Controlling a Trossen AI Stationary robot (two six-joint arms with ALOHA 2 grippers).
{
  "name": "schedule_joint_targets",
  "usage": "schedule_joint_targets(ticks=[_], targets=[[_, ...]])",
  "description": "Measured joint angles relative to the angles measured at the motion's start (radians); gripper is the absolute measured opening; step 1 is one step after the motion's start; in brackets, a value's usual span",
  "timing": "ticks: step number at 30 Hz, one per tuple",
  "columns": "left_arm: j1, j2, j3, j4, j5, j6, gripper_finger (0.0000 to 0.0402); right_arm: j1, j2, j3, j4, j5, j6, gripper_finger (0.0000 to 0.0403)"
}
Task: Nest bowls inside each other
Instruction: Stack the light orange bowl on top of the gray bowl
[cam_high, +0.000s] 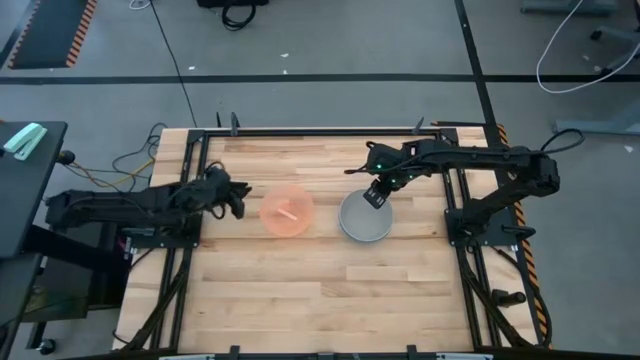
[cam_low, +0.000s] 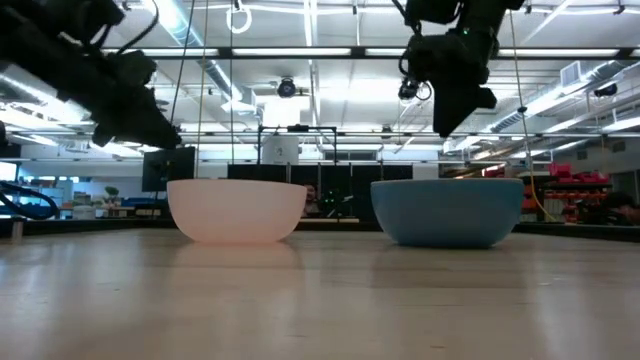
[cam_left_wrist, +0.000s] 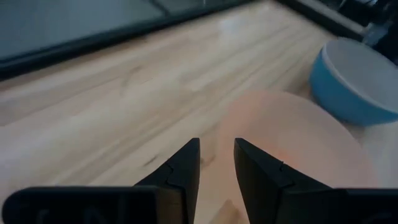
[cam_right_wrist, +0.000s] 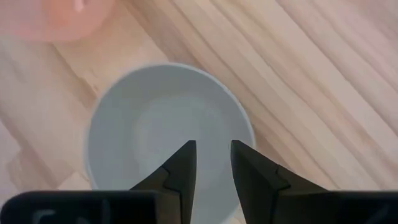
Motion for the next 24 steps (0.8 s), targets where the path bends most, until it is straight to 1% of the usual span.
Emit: schedule_joint_targets(ticks=[2,8,14,24], targets=[[0.038,0.082,0.072,-0.048,0.059,-0.018,0.0107,0.015,0.000,0.012,-0.001,0.005,0.005,0.0107],[0.141,0.313,0.281,-0.264,0.227,-0.046,0.0107,0.080,0.000,0.016,-0.005,0.038,0.005,0.0107],[0.197,0.490,0.395,-0.299,0.394,-0.048,0.0107,0.174,0.000,0.016,-0.022,0.099,0.017,0.0107],[0.254,0.761,0.484,-0.325,0.410,-0.005,0.0108,0.311,0.000,0.016,-0.022,0.158,0.065,0.0107]])
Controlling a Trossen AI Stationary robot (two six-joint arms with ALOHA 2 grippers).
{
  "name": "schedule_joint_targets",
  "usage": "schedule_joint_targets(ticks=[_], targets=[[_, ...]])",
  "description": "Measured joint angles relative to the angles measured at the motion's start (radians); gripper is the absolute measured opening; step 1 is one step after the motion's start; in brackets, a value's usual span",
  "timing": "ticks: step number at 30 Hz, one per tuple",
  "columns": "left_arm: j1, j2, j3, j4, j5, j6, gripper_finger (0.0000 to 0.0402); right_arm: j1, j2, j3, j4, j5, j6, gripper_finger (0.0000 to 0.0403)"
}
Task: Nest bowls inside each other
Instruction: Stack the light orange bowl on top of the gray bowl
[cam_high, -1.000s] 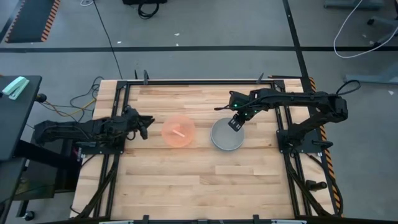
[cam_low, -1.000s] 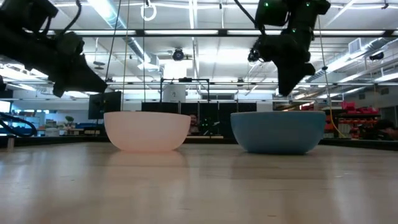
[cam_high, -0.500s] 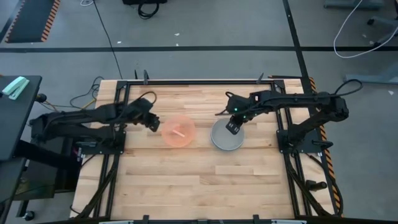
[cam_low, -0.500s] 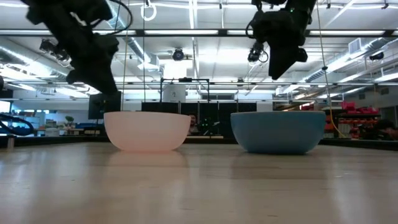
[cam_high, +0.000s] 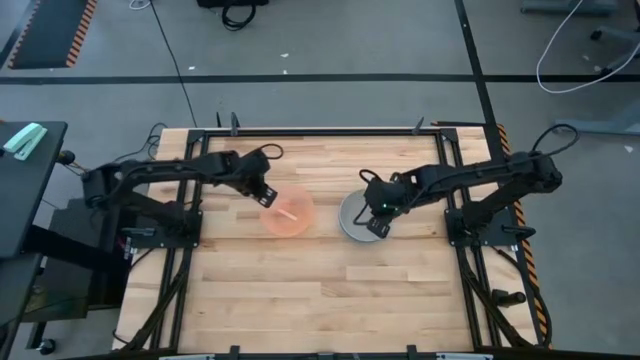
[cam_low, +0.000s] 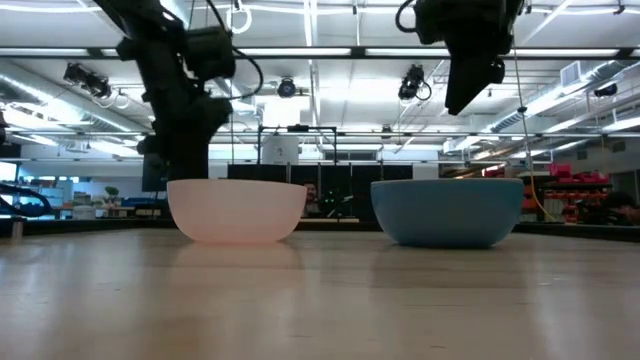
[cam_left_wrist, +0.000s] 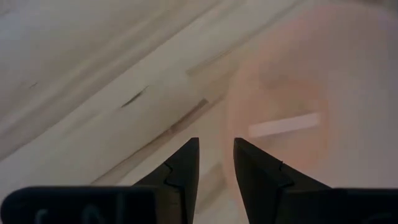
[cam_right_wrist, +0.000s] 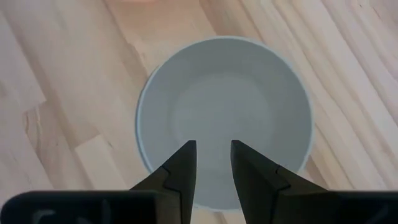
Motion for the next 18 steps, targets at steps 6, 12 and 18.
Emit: schedule_joint_targets(ticks=[6,12,18], targets=[[0.014,0.090,0.039,0.005,0.092,0.018,0.0108,0.046,0.000,0.000,0.000,0.015,0.040,0.0107],[0.013,0.128,0.067,0.008,0.114,0.020,0.0108,0.072,0.000,0.000,0.000,0.029,0.068,0.0107],[0.021,0.180,0.068,-0.002,0.115,0.016,0.0107,0.095,0.000,0.000,0.000,0.045,0.072,0.0107]])
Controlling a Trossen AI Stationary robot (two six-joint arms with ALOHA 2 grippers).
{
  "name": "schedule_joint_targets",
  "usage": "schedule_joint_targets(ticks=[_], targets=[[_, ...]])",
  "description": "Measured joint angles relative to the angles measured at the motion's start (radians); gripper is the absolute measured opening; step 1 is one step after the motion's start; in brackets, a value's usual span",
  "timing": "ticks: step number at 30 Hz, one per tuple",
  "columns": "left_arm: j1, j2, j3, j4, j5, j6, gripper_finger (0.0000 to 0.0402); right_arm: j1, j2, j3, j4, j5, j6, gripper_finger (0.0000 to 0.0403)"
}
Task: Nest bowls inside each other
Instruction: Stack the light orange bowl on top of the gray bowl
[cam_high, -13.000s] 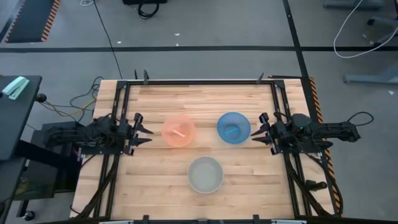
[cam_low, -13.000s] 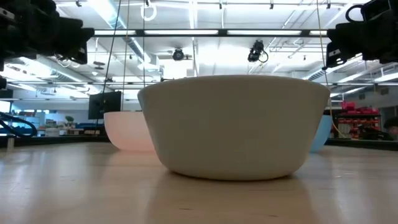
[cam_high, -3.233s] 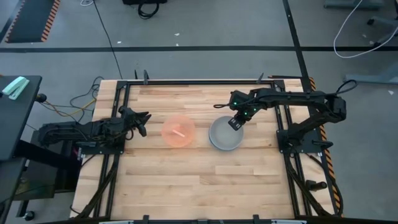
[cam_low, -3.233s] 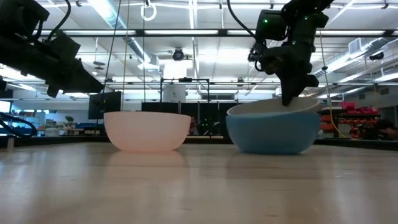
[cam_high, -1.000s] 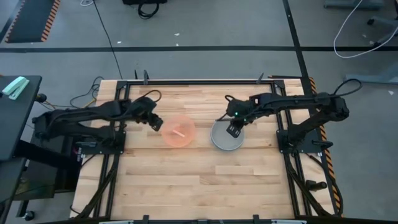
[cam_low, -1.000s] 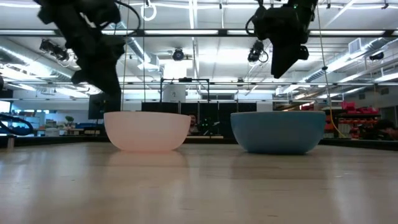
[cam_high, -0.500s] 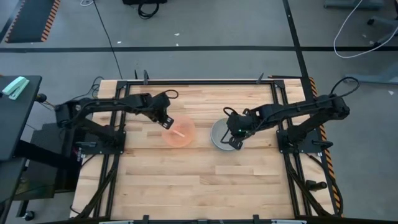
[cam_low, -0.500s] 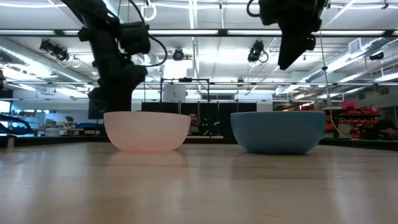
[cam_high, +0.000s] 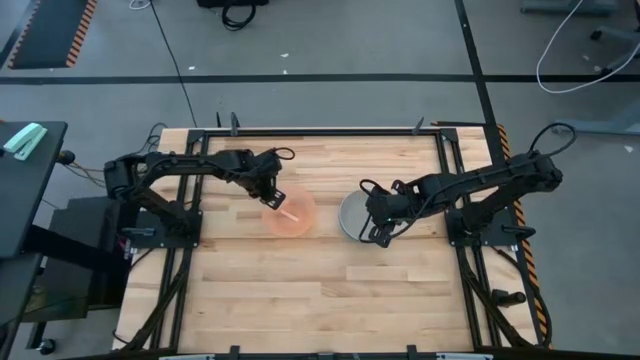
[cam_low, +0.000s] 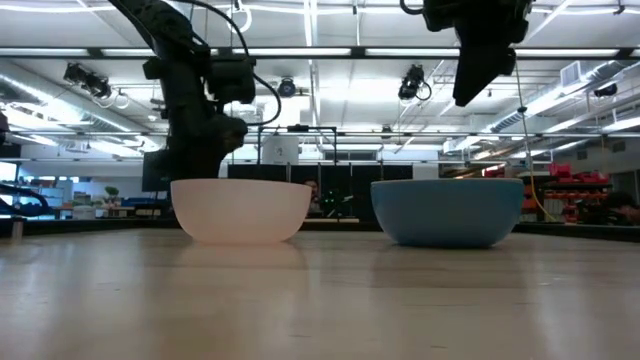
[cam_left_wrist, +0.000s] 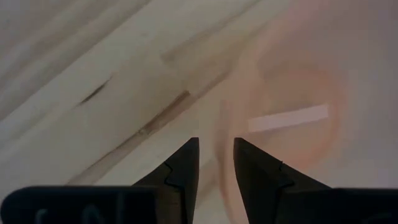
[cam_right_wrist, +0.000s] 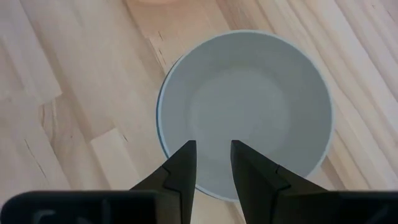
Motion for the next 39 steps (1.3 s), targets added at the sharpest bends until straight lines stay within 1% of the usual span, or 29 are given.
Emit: schedule_joint_targets(ticks=[5,8,12,16,18,23,26,32,39], targets=[[0.005,0.036,0.000,0.004,-0.001,0.020,0.0106,0.016,0.000,0.000,0.000,0.019,-0.001,0.0107],[0.006,0.039,0.000,0.004,-0.001,0.027,0.0097,0.027,0.000,0.000,0.000,0.025,-0.001,0.0107],[0.006,0.039,0.008,0.007,-0.001,0.027,0.0068,0.051,0.000,0.000,0.001,0.049,-0.001,0.0107],[0.006,0.039,0.018,0.007,-0.003,0.031,0.0022,0.072,0.000,0.000,0.008,0.052,0.000,0.0107],[0.006,0.039,0.023,0.007,-0.001,0.030,0.0011,0.083,0.000,0.000,0.019,0.052,0.000,0.0107],[0.003,0.039,0.036,0.005,0.022,0.036,0.0021,0.104,0.000,-0.001,0.044,0.082,-0.001,0.0107],[-0.002,0.039,0.052,0.005,0.046,0.062,0.0011,0.113,0.000,-0.001,0.052,0.106,-0.001,0.0107],[-0.030,0.039,0.098,-0.003,0.046,0.121,0.0011,0.114,0.000,-0.001,0.096,0.128,-0.001,0.0107],[-0.071,0.039,0.191,-0.045,0.030,0.159,0.0010,0.115,0.000,-0.001,0.147,0.134,-0.004,0.0107]])
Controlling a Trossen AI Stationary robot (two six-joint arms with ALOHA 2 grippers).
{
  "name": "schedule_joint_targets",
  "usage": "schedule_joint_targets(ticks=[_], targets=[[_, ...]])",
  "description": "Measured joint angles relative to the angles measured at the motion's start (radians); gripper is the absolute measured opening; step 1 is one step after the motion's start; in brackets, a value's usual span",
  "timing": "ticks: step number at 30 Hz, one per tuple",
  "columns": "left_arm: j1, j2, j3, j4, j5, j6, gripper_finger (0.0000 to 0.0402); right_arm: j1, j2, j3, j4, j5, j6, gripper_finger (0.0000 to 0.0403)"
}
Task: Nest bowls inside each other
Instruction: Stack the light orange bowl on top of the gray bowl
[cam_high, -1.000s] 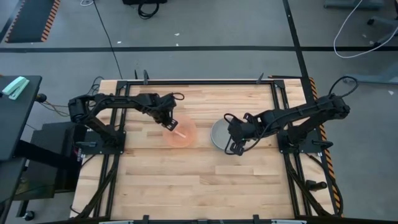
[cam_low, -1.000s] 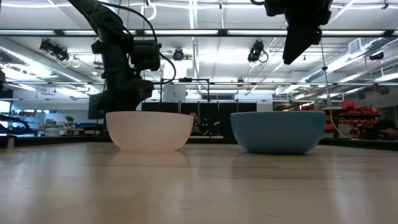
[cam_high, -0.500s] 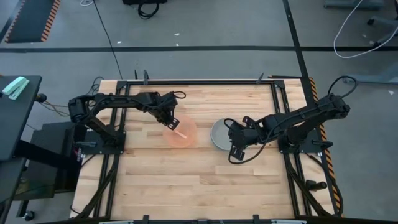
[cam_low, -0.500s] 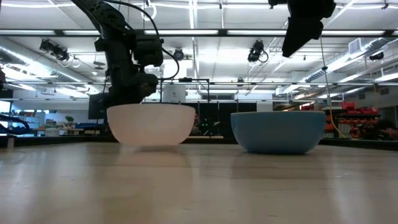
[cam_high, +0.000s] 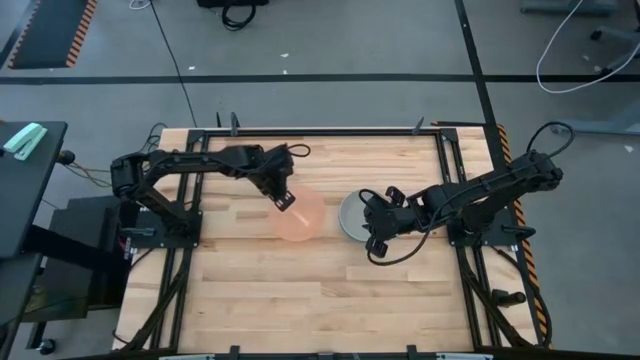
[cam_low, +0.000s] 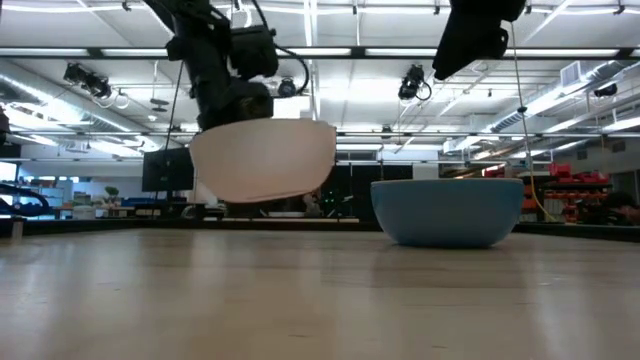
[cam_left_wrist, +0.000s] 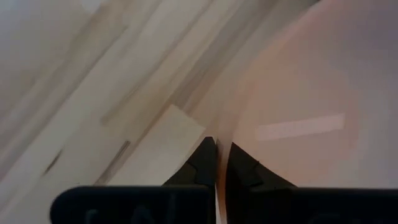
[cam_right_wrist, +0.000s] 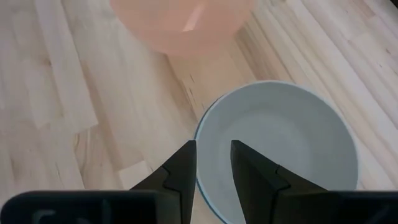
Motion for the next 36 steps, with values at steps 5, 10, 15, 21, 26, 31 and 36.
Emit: schedule_joint_targets(ticks=[5,10,15,21,26,31,36], targets=[[-0.029,0.000,0.081,-0.055,-0.037,0.018,0.0010,0.019,0.000,0.000,0.000,0.023,0.000,0.0107],[-0.058,-0.001,0.145,-0.090,-0.058,0.017,0.0010,0.068,0.000,0.000,0.000,0.046,0.004,0.0107],[-0.096,-0.001,0.196,-0.112,-0.074,0.017,0.0010,0.131,0.000,0.000,0.000,0.091,0.042,0.0107],[-0.138,-0.002,0.251,-0.112,-0.083,0.017,0.0010,0.214,0.000,0.000,-0.008,0.173,0.101,0.0107],[-0.170,-0.002,0.281,-0.104,-0.097,0.012,0.0010,0.274,0.000,-0.007,-0.058,0.242,0.222,0.0107],[-0.192,-0.002,0.291,-0.103,-0.097,0.010,0.0010,0.316,0.000,-0.061,-0.090,0.257,0.357,0.0105],[-0.194,-0.002,0.291,-0.104,-0.097,0.009,0.0010,0.348,0.000,-0.176,-0.084,0.256,0.478,0.0087]])
